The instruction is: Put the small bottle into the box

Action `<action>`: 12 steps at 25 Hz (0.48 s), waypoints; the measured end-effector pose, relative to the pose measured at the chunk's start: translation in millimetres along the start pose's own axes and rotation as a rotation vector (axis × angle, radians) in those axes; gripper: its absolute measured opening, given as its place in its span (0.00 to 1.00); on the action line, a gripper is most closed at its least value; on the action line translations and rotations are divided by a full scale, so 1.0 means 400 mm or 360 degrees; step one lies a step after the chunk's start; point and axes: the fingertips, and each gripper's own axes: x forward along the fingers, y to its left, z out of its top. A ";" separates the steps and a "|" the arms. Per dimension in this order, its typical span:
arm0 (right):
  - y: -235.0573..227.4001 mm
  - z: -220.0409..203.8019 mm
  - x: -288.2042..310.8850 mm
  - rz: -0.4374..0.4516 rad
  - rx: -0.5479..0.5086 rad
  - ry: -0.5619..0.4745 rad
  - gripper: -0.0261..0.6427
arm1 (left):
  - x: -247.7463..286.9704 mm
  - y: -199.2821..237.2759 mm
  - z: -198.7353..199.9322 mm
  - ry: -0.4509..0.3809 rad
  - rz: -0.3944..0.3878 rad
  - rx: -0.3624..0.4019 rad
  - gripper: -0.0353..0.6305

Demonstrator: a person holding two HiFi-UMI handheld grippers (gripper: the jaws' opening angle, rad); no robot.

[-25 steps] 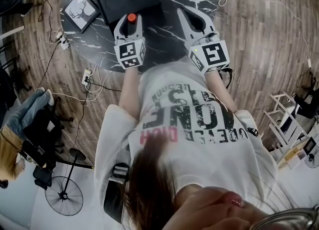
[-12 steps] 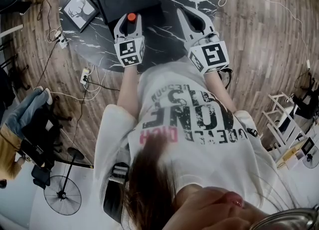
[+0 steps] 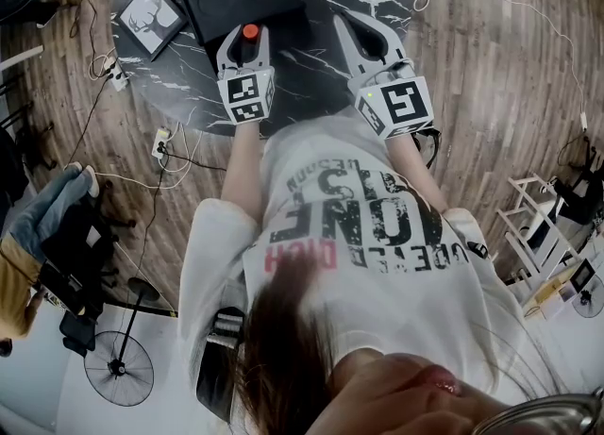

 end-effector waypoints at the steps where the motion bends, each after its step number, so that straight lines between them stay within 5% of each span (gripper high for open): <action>1: 0.001 -0.001 0.000 0.0001 0.0002 0.0000 0.04 | 0.001 -0.002 -0.002 0.0005 -0.0005 0.0013 0.27; 12: 0.014 -0.007 0.007 0.0016 0.0004 0.0010 0.04 | 0.012 -0.006 -0.011 0.0047 -0.0038 0.0066 0.27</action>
